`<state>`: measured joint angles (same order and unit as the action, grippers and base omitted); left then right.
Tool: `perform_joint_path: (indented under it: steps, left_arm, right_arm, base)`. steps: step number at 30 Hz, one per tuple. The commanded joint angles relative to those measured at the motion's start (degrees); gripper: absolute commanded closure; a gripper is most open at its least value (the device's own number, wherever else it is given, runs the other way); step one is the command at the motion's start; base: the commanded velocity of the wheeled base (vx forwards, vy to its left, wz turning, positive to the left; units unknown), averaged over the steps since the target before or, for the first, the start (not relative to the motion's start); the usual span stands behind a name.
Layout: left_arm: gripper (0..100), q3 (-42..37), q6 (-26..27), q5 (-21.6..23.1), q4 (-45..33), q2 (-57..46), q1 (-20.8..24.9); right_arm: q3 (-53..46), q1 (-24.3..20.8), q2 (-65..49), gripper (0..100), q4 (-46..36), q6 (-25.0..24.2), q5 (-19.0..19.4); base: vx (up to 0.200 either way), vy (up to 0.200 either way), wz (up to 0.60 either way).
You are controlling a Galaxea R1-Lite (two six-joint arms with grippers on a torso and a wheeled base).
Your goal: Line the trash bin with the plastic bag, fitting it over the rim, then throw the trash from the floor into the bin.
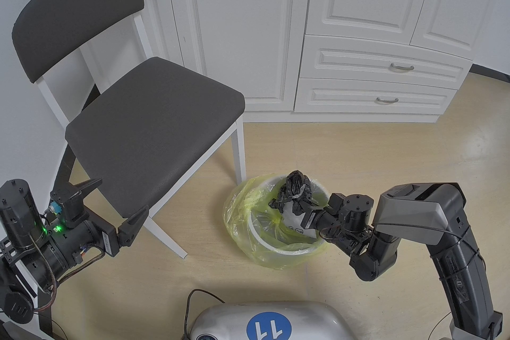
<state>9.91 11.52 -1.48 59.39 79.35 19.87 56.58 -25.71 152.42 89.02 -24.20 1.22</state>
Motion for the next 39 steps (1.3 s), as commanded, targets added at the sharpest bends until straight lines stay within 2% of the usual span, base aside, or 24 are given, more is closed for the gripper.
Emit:
perform_joint_path:
  steps: [1,7,18,30,39]
  left_arm:
    - [0,-0.07,-0.01,-0.02,0.02,0.10,-0.01]
    - [0,0.02,-0.01,-0.02,0.02,0.28,-0.01]
    - [0,0.02,-0.01,-0.02,0.02,0.19,-0.01]
    - [0,0.11,0.08,-0.02,0.02,0.19,-0.01]
    - [0,0.11,0.35,-0.02,0.02,0.19,-0.01]
  right_arm:
    - [-0.33,0.05,2.27,100,0.98,0.73,0.28]
    - [-0.59,0.05,3.76,100,0.98,2.14,0.28]
    - [1.52,-0.75,1.92,100,0.98,-0.24,-1.13]
    - [0.73,-0.04,3.94,100,0.98,1.08,-0.87]
    - [1.69,-0.39,2.80,100,0.98,0.20,-1.39]
  base:
    - [0.000,0.000,0.00]
    - [0.000,0.000,0.00]
    - [0.000,0.000,0.00]
    - [0.000,0.000,0.00]
    - [0.000,0.000,0.00]
